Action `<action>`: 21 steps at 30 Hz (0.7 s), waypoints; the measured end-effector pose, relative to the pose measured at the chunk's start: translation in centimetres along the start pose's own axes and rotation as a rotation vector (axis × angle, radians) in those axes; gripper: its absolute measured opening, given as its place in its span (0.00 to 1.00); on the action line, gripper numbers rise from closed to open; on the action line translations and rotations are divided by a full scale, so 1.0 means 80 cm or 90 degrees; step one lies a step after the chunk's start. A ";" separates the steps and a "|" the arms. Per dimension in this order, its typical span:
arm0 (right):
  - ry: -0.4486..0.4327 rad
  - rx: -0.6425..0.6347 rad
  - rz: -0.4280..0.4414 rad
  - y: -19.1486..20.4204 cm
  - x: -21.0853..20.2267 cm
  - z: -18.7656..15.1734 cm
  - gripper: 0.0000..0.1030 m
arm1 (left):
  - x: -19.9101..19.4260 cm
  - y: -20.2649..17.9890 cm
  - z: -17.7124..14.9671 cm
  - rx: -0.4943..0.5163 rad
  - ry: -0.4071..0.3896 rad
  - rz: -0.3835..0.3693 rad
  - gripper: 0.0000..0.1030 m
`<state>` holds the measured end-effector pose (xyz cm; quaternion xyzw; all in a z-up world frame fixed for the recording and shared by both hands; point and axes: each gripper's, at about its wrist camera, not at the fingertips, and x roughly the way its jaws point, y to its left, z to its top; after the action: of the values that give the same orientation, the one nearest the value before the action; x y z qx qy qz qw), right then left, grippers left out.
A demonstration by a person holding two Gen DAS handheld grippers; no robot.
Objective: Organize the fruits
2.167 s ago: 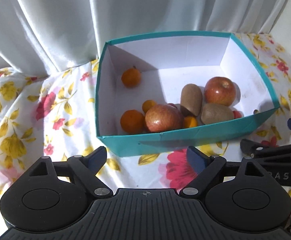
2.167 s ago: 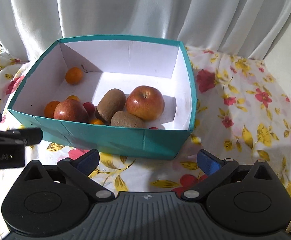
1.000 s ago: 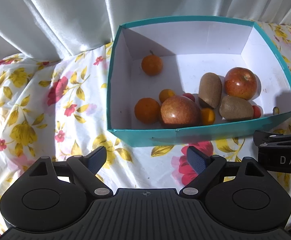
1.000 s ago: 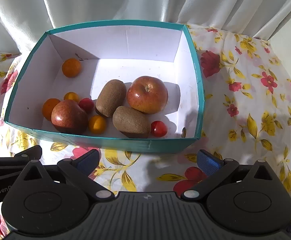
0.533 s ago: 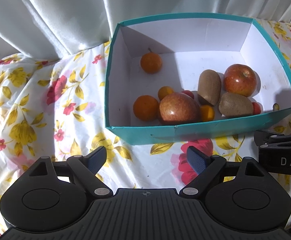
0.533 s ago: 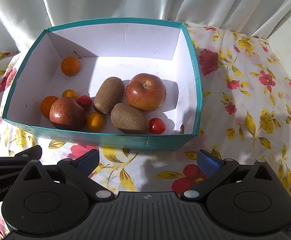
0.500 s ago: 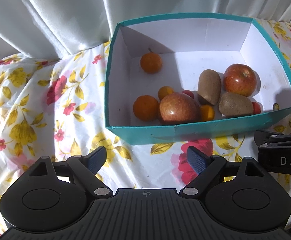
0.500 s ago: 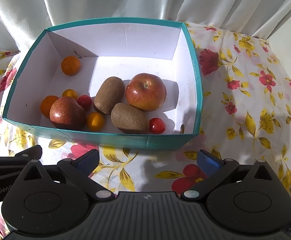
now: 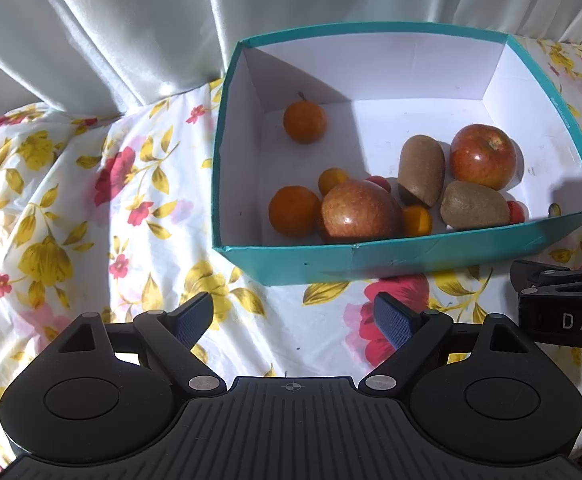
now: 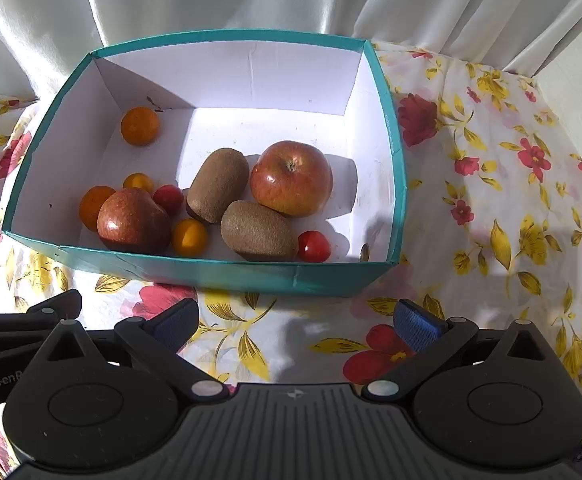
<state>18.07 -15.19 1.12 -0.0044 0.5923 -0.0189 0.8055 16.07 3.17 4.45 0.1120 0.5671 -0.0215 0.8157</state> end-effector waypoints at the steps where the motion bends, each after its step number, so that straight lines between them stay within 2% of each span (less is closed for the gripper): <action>1: 0.000 0.000 0.000 0.000 0.000 0.000 1.00 | 0.000 0.000 0.000 0.000 0.000 0.001 0.89; 21: -0.001 -0.003 0.003 0.001 0.002 -0.001 1.00 | 0.003 0.001 -0.002 -0.003 0.002 -0.002 0.89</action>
<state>18.05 -15.13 0.91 -0.0046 0.5918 -0.0155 0.8059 16.03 3.27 4.21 0.1088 0.5690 -0.0212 0.8148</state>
